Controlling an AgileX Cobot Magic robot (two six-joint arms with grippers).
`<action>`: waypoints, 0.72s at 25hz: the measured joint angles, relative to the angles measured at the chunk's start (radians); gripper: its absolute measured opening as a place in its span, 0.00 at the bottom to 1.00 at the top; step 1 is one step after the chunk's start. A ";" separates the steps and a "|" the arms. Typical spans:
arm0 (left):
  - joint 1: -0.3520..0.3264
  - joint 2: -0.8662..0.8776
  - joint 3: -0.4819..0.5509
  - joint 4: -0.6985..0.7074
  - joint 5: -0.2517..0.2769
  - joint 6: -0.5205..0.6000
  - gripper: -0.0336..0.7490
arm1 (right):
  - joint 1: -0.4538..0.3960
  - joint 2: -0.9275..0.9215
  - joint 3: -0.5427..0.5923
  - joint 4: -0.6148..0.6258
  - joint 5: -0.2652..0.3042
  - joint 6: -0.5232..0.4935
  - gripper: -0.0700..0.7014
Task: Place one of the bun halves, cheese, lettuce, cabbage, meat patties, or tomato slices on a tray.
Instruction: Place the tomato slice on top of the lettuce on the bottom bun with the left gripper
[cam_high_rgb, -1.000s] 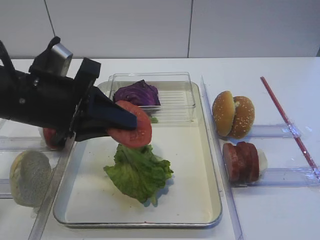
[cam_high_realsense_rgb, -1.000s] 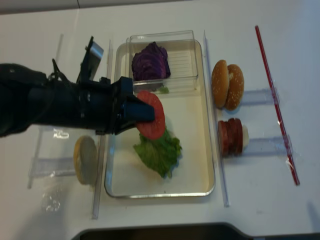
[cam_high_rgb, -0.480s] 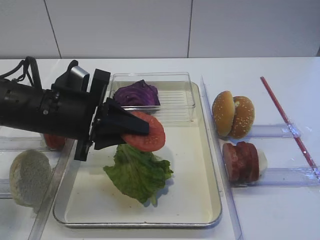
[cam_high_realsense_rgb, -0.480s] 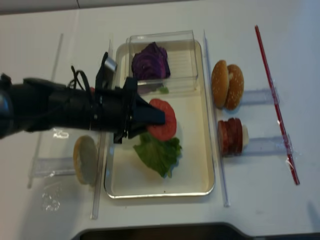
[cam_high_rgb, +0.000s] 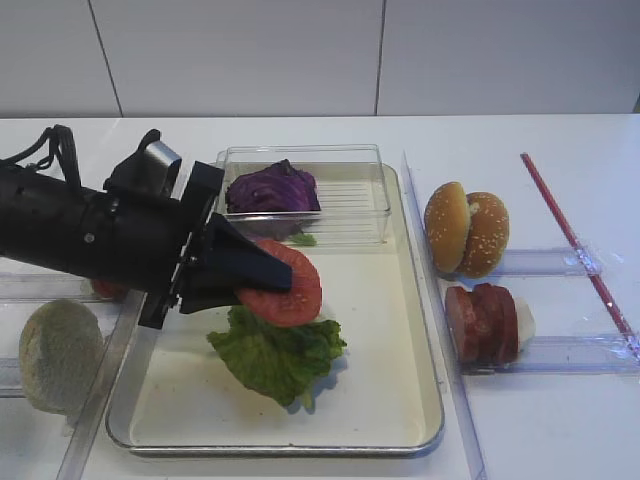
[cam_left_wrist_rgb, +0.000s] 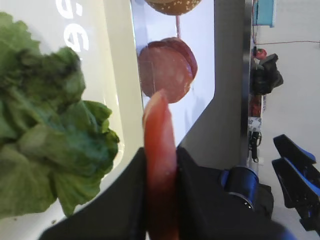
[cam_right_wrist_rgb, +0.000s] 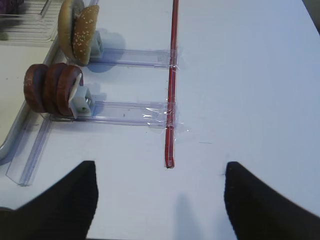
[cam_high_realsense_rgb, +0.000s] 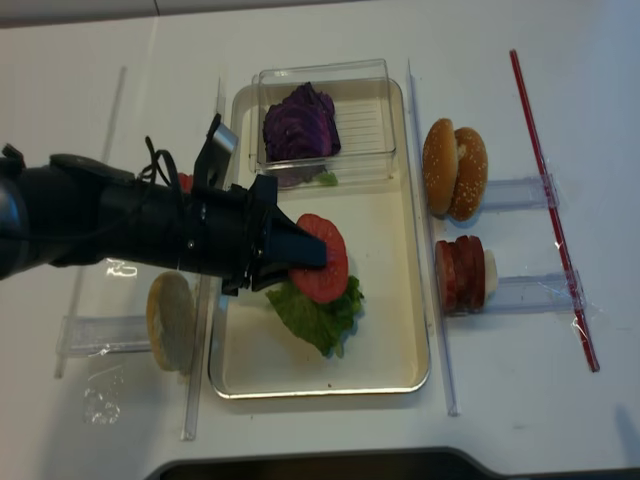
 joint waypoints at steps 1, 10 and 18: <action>0.000 0.000 0.000 0.000 -0.011 0.004 0.19 | 0.000 0.000 0.000 0.000 0.000 0.000 0.82; 0.000 0.011 0.000 0.000 -0.078 0.011 0.19 | 0.000 0.000 0.000 0.000 0.000 0.002 0.82; -0.026 0.016 0.000 0.000 -0.105 0.011 0.19 | 0.000 0.000 0.000 0.000 0.000 0.002 0.82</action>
